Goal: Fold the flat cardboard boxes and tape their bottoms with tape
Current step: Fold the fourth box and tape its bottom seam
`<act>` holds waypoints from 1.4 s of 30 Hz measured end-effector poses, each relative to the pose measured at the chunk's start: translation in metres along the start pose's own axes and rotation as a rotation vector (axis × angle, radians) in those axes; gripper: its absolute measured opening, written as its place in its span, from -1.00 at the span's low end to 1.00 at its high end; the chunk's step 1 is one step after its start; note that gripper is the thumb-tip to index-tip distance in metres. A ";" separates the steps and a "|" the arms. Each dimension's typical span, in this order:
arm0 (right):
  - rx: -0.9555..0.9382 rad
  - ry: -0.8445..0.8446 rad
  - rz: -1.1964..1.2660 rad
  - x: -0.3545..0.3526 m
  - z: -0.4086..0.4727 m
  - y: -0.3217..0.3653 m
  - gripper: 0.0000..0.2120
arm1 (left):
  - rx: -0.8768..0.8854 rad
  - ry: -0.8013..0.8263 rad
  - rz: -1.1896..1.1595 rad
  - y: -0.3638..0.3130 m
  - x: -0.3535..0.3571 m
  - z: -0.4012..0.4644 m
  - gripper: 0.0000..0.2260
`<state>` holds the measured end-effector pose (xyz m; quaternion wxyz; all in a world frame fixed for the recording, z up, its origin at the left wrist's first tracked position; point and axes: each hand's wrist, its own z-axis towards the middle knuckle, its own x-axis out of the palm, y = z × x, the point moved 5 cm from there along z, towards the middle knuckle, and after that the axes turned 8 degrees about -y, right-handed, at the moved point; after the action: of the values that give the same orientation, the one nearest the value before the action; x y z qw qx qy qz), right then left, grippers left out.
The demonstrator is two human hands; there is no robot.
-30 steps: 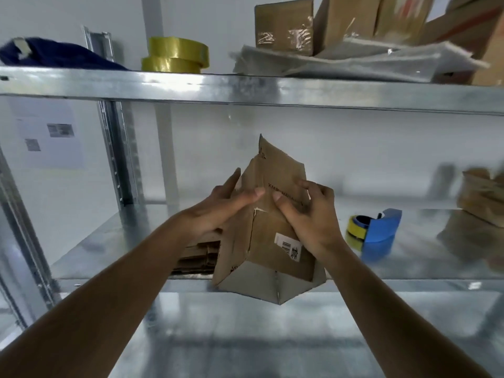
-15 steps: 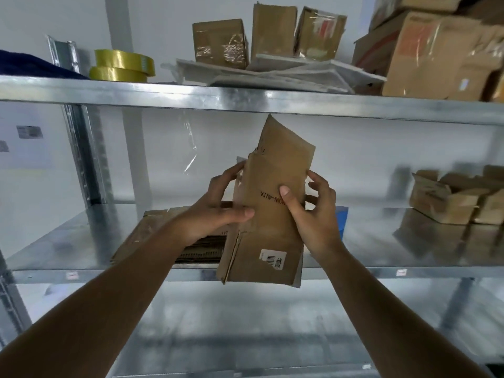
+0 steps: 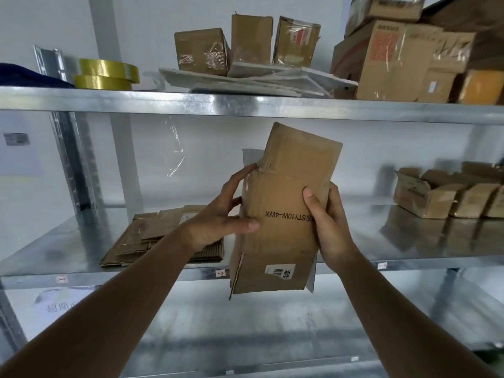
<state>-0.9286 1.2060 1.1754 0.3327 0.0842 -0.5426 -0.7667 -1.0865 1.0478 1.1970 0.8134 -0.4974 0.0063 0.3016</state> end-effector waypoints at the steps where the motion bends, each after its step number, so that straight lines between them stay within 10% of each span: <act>1: -0.027 -0.014 -0.004 -0.002 -0.002 0.003 -0.57 | 0.015 -0.012 -0.013 -0.001 -0.001 0.004 -0.07; 23: -0.276 -0.437 -0.128 -0.141 -0.003 0.054 -0.95 | 0.217 0.084 0.076 -0.009 0.118 0.082 -0.52; 32: -0.320 -0.415 -0.134 -0.244 0.036 0.061 -0.70 | 0.155 0.021 0.051 -0.017 0.211 0.130 0.06; 42: -0.390 -0.368 -0.230 -0.328 0.091 0.065 -0.77 | 0.205 -0.039 0.138 -0.013 0.295 0.177 -0.41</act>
<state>-0.6952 1.4611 1.1933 0.1495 -0.0606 -0.4229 -0.8917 -0.8898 1.3304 1.2051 0.8372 -0.4042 0.0555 0.3642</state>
